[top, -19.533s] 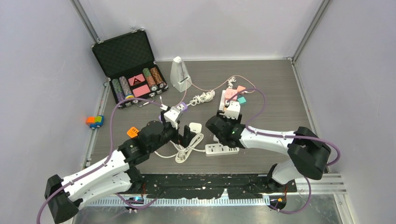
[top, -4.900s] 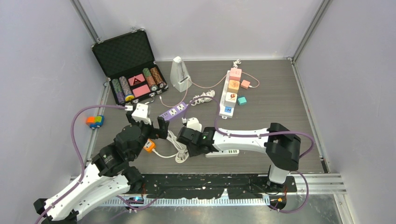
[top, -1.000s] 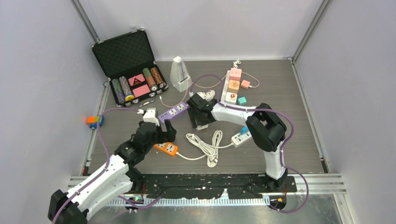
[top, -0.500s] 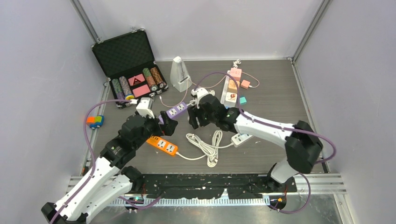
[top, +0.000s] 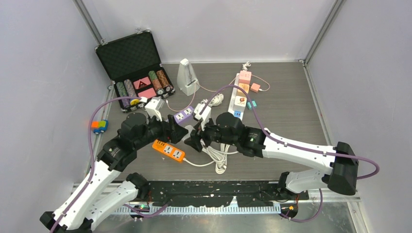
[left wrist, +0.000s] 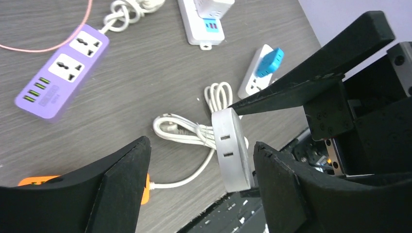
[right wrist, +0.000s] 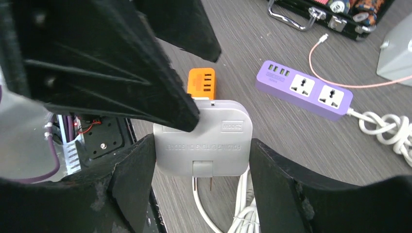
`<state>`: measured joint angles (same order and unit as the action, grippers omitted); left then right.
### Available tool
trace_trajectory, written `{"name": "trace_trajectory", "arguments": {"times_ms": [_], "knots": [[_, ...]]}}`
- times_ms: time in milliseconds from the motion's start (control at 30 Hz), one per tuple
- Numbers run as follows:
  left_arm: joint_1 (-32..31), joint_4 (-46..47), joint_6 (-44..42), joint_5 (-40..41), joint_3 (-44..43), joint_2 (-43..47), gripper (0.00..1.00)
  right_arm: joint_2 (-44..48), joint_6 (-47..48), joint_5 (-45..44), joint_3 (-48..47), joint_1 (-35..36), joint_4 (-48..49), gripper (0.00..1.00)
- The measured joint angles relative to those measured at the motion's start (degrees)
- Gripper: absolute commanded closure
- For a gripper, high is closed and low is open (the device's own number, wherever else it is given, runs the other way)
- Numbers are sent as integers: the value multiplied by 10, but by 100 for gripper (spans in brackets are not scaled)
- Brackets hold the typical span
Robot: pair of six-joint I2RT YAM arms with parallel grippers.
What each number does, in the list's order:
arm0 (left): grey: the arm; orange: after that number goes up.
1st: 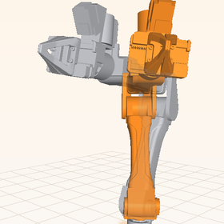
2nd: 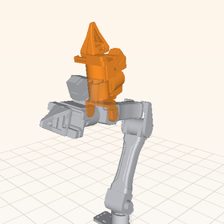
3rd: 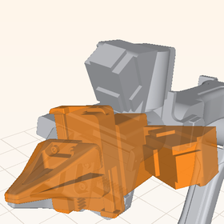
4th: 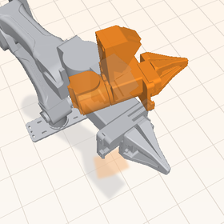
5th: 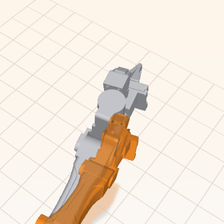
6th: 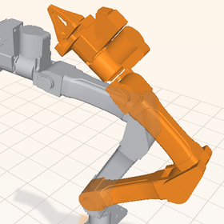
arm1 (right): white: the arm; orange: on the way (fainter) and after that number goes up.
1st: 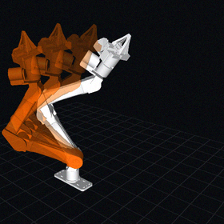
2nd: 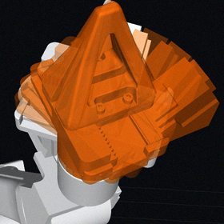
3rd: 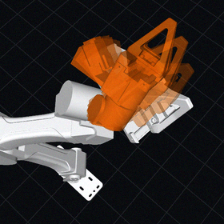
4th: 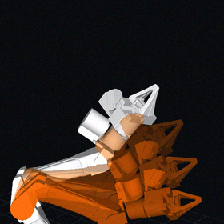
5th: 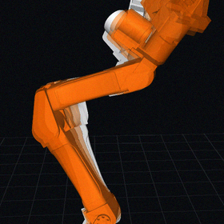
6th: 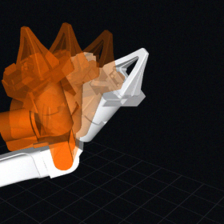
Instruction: Insert the plug
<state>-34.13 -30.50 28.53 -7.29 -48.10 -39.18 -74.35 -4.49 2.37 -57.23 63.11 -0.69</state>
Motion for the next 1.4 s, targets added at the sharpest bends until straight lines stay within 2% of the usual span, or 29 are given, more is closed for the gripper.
{"name": "trace_trajectory", "arguments": {"times_ms": [133, 333, 433, 467, 533, 600, 700, 867, 1067, 1233, 1400], "knots": [[5, -12, 8, -54, -7, -9, 33, 20, 27, 3, 8, 19, 8, 37], [7, -26, 8, -163, -15, -40, 62, 21, 78, -2, 8, 37, 5, 36], [9, -42, -5, -205, -19, -57, 70, 19, 95, -2, 8, 41, -2, 36], [11, -47, -10, -211, -21, -60, 78, 20, 100, -2, 8, 42, -5, 36], [16, -55, -11, -224, -24, -68, 100, 20, 107, -4, 7, 44, -11, 33], [19, -57, -5, -231, -27, -78, 100, 19, 115, -16, 6, 46, -16, 24], [17, -72, -45, -250, -33, -90, 100, 20, 119, -21, 2, 46, -27, 1], [14, -86, -132, -239, -64, -96, 100, 32, 117, -50, 8, 46, -29, 5], [14, -75, -295, -187, -84, -96, 100, 133, 84, -80, 66, 44, -28, 5], [25, -46, -437, -141, -78, -122, 100, 210, 12, -126, 109, 41, -30, 5], [81, -24, -529, -134, -84, -195, 100, 253, -74, -167, 144, 29, -42, 5]]}}
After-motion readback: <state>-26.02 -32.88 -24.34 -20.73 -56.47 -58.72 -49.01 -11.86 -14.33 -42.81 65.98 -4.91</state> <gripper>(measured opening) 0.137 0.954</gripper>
